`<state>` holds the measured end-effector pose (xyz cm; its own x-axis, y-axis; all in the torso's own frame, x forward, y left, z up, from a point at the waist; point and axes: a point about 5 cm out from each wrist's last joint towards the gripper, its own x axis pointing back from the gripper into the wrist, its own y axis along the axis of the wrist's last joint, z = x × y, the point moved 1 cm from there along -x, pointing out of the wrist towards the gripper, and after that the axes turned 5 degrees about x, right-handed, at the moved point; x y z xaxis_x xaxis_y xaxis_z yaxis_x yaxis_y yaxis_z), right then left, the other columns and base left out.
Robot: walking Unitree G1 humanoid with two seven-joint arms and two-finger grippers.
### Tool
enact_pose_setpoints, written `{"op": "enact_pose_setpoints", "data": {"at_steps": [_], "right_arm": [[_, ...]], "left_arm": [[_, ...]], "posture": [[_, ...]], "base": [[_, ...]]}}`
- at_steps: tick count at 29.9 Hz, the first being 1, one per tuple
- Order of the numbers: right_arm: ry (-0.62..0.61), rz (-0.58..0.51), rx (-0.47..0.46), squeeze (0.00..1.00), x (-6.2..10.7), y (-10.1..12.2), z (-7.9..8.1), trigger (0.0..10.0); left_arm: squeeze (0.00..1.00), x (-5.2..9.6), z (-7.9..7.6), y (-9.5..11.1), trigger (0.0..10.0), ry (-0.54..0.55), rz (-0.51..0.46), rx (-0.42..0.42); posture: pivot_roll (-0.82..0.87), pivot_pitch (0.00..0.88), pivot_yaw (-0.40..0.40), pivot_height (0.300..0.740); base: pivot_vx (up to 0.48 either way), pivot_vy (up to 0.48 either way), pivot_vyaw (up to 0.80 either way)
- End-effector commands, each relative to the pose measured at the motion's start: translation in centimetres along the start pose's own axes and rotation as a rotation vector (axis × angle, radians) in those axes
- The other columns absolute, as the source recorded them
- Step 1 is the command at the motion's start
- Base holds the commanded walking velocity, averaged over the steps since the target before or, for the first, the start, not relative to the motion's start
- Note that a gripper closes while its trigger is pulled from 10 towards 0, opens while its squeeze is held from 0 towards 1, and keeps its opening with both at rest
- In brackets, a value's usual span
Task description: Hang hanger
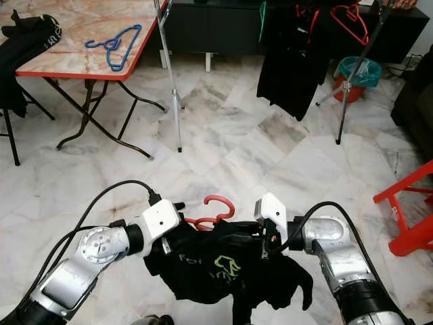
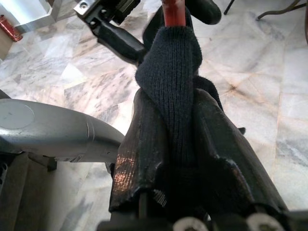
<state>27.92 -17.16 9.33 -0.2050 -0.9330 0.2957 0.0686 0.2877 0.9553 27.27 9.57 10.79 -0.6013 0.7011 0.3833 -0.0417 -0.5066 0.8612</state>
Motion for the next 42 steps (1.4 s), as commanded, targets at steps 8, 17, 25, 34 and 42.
{"op": "enact_pose_setpoints", "data": {"at_steps": [8,17,25,34,42], "right_arm": [[-0.013,-0.024,0.046,0.0,0.4,1.0,-0.5,10.0],[-0.005,-0.016,0.037,0.0,0.0,0.7,-0.4,10.0],[0.005,-0.02,0.036,0.0,-0.3,0.6,-0.2,10.0],[0.02,-0.019,0.036,0.0,-0.5,0.6,0.0,10.0],[0.019,-0.009,0.034,0.0,-0.4,0.4,0.0,10.0]], "left_arm": [[0.0,1.4,1.9,-0.7,10.0,0.061,0.027,-0.016],[0.0,3.6,2.3,3.1,10.0,-0.044,-0.21,0.161],[0.0,3.1,2.0,3.6,10.0,-0.052,-0.205,0.137],[0.0,1.7,2.2,4.1,10.0,0.021,-0.251,0.152],[0.0,1.7,0.4,4.0,10.0,-0.102,-0.245,0.185]], "posture": [[0.05,0.107,-0.033,0.74],[0.06,0.109,-0.033,0.74],[0.06,0.107,-0.032,0.74],[0.06,0.107,-0.031,0.74],[0.06,0.107,-0.032,0.74]], "base": [[0.0,0.0,0.0],[0.0,0.0,0.0],[0.0,0.0,0.0],[0.0,0.0,0.0],[0.0,0.0,0.0]]}}
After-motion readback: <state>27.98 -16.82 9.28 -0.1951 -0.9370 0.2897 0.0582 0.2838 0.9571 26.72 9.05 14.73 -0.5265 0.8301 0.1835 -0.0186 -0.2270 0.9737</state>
